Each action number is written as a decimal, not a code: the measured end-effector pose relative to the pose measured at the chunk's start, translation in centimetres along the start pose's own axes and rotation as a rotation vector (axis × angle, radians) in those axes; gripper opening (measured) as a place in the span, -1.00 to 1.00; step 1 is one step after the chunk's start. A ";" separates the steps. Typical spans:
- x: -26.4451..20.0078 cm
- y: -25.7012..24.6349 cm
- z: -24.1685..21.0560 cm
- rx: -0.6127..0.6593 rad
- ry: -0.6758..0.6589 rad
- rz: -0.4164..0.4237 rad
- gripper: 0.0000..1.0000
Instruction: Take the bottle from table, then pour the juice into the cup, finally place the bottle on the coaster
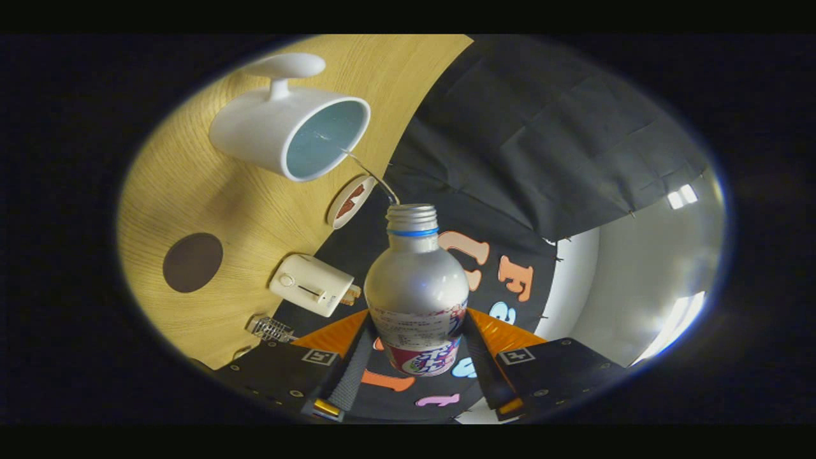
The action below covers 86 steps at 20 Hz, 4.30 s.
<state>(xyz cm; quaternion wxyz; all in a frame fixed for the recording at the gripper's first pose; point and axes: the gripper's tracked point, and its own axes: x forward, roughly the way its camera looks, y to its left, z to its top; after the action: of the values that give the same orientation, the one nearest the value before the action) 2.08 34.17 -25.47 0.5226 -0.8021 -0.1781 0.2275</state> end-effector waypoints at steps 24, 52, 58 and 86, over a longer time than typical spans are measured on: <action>-2.1 4.7 0.9 0.665 0.076 0.157 0.53; -0.2 15.4 -2.8 2.106 0.386 0.350 0.55; -0.8 16.8 -1.8 2.143 0.405 0.402 0.55; -10.9 6.9 -16.9 2.103 0.447 -0.041 0.90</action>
<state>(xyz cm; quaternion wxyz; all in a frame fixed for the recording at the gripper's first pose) 2.67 13.00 -23.96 0.9750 0.0294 0.1931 0.1059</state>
